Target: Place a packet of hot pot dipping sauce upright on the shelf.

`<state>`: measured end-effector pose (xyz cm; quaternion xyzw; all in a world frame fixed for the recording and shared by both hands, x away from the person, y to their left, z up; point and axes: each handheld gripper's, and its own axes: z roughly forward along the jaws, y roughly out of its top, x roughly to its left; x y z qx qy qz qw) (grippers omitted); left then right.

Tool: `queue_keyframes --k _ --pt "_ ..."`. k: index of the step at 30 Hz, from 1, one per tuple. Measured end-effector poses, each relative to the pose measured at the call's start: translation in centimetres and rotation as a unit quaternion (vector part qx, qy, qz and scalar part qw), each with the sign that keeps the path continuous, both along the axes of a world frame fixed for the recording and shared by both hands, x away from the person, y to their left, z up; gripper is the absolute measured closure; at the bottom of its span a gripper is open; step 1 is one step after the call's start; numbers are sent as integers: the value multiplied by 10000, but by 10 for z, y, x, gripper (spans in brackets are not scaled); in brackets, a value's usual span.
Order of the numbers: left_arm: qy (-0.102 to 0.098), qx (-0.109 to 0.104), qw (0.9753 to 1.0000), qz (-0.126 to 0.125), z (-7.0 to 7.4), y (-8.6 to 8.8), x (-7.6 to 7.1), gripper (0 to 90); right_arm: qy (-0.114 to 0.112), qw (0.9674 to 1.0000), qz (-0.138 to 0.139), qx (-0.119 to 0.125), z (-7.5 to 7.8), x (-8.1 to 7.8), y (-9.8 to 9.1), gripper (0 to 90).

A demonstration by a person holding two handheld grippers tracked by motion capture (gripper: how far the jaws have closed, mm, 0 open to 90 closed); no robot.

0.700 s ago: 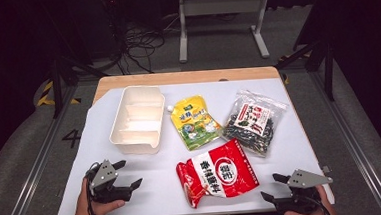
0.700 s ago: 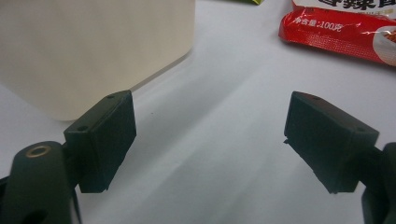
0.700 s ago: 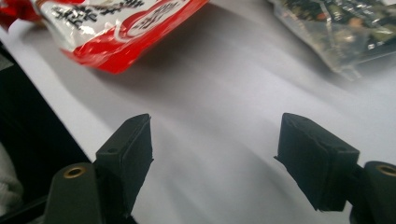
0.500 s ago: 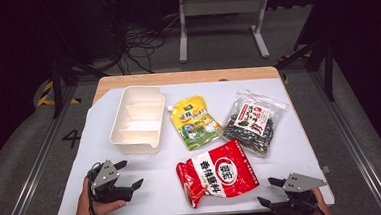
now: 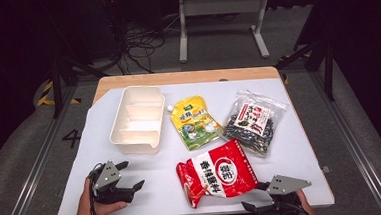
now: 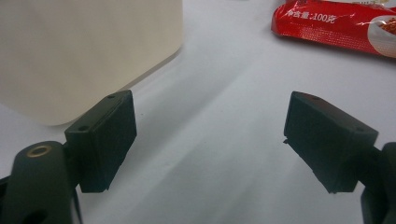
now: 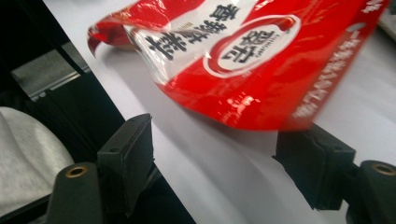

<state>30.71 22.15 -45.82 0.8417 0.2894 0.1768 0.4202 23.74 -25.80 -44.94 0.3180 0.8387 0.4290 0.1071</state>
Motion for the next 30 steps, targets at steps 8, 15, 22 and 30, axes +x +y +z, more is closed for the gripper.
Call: queue_keyframes --k 8,15,22,30 --pt "1 43 10000 -23 0 -1 0 180 71 9999 16 145 1 5 15 306" --pt "4 81 10000 -32 -1 -3 0 181 93 9993 -69 364 3 10 22 482" --pt "84 1 9999 -81 1 -5 2 181 -45 9993 -84 356 5 17 29 762" --pt "214 -192 9980 -563 10 -28 6 176 -231 9982 -22 561 17 34 31 899"
